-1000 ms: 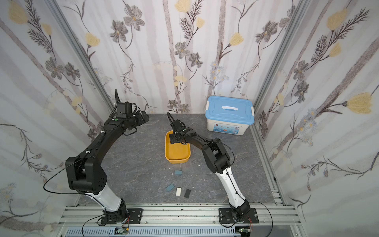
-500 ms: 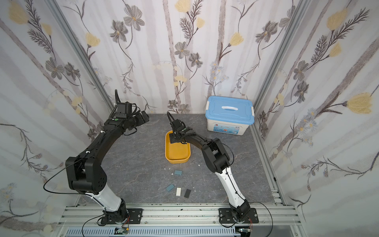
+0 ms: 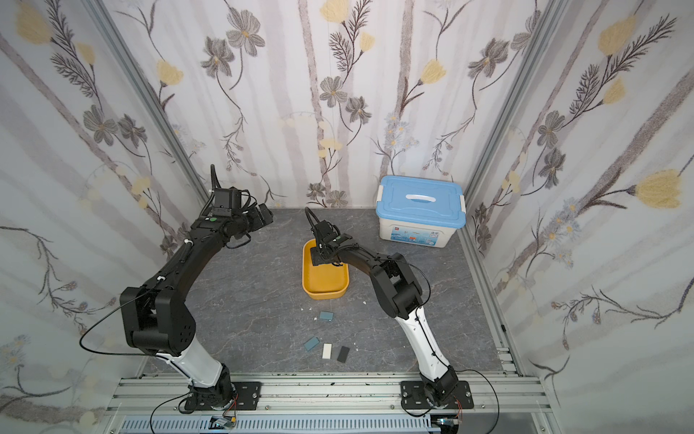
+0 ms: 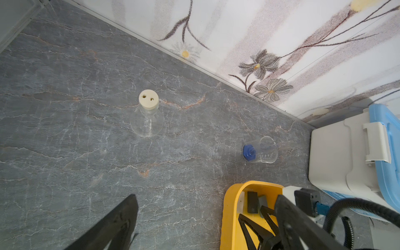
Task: Put the eraser in the storage box
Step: Adjust the eraser in the storage box, then pick up the eraser from the center of the board.
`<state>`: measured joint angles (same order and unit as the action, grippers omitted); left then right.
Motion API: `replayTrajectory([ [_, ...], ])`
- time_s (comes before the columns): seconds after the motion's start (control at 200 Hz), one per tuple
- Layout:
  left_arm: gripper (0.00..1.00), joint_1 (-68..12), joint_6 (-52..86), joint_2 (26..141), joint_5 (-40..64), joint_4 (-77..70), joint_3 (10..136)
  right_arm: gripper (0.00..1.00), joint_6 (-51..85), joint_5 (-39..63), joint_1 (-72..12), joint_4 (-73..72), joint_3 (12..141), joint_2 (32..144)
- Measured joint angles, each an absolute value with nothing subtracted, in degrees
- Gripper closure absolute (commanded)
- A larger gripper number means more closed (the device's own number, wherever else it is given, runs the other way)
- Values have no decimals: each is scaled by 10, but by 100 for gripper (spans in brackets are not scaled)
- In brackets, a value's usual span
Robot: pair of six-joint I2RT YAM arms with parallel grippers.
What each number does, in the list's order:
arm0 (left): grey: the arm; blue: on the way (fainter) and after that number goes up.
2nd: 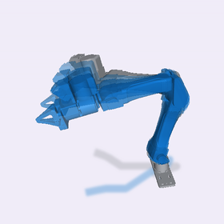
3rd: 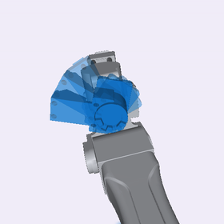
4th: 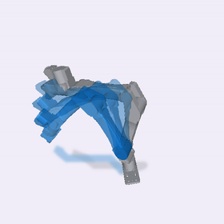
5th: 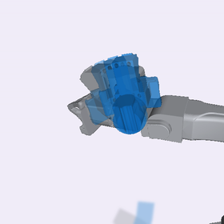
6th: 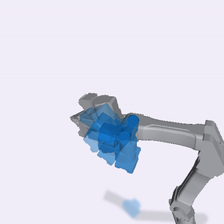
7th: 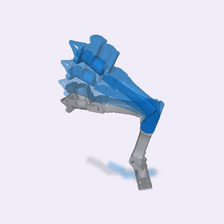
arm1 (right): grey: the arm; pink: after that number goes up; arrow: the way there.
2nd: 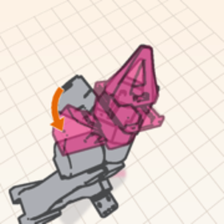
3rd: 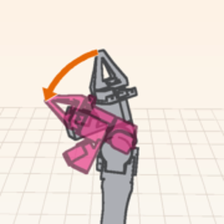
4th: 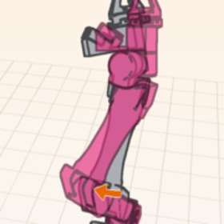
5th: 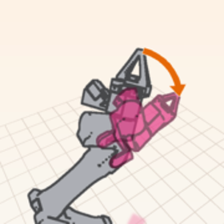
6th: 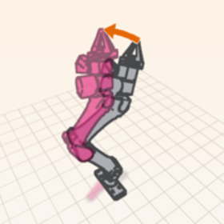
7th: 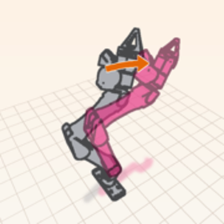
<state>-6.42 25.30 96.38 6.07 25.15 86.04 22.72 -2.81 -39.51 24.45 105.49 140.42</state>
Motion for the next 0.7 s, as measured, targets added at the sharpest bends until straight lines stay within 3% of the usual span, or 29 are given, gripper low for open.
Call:
replayTrajectory([
  [0.29, 0, -64, 253, 961, 62, 251, 860, 25, 159, -39, -450, 130, 821, 1192],
  [0.48, 0, -64, 253, 951, 67, 251, 860, 25, 119, -48, -513, 133, 649, 1075],
  [0.704, 0, -63, 254, 935, 74, 251, 854, 26, 108, -53, -565, 139, 581, 1019],
])
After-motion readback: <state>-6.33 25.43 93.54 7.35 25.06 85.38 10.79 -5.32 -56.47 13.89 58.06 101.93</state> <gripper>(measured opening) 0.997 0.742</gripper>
